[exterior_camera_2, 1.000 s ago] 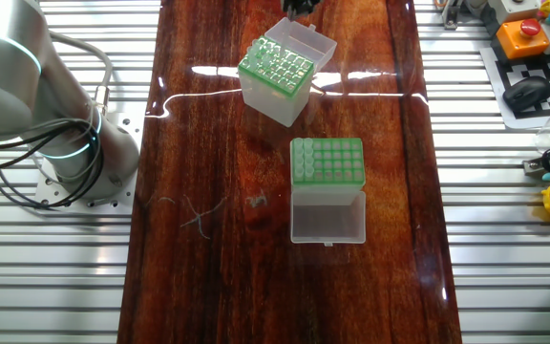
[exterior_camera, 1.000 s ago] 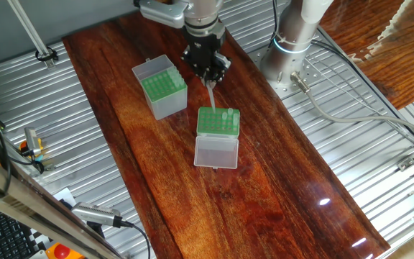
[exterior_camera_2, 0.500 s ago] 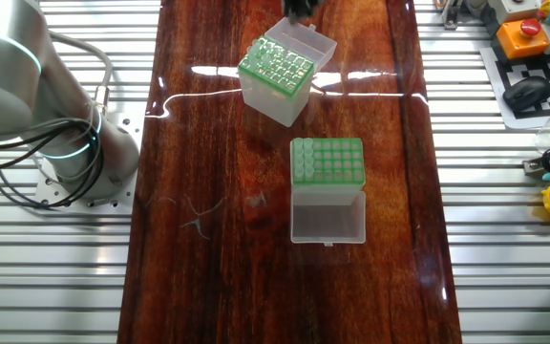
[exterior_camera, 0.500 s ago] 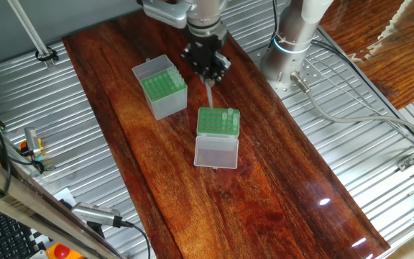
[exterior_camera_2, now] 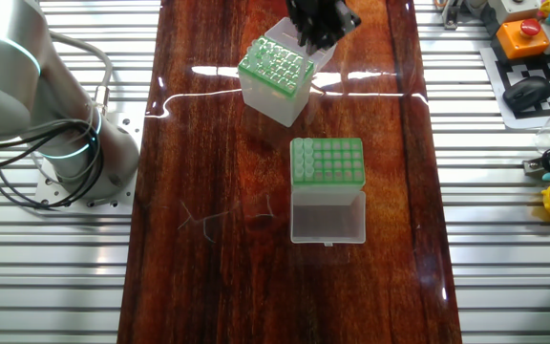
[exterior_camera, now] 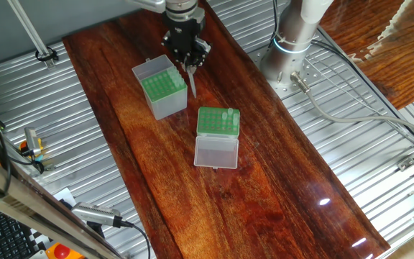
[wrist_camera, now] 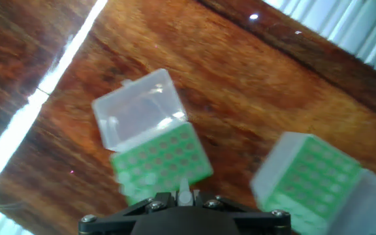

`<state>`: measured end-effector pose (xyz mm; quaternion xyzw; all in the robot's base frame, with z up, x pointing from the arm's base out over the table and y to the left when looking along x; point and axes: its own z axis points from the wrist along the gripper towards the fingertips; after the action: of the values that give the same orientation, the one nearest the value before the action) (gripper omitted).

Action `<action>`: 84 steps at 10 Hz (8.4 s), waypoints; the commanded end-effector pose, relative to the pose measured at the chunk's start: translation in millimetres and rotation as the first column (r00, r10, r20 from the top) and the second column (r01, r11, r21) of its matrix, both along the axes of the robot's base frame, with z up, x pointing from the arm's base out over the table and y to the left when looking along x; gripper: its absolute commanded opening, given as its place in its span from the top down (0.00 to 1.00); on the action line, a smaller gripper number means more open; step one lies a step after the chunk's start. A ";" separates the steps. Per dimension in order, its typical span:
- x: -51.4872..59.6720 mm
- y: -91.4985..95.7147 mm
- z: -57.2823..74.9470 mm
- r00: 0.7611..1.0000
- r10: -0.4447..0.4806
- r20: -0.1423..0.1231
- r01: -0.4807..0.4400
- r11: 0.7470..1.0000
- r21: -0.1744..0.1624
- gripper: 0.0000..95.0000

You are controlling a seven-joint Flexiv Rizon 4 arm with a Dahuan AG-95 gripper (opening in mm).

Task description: Transfer all large pipette tips from one holder to another

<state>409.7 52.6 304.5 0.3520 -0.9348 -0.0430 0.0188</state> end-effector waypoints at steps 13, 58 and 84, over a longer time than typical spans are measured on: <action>45.4 -121.7 -0.9 0.996 -0.064 0.054 0.067 0.996 -0.050 1.00; -9.9 29.8 -55.2 0.991 -0.134 -0.001 0.133 0.988 -0.076 0.60; -66.6 93.1 -140.3 0.962 -0.273 0.014 0.273 0.960 -0.055 0.60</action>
<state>341.8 145.3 162.7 0.2196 -0.9753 -0.0168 0.0189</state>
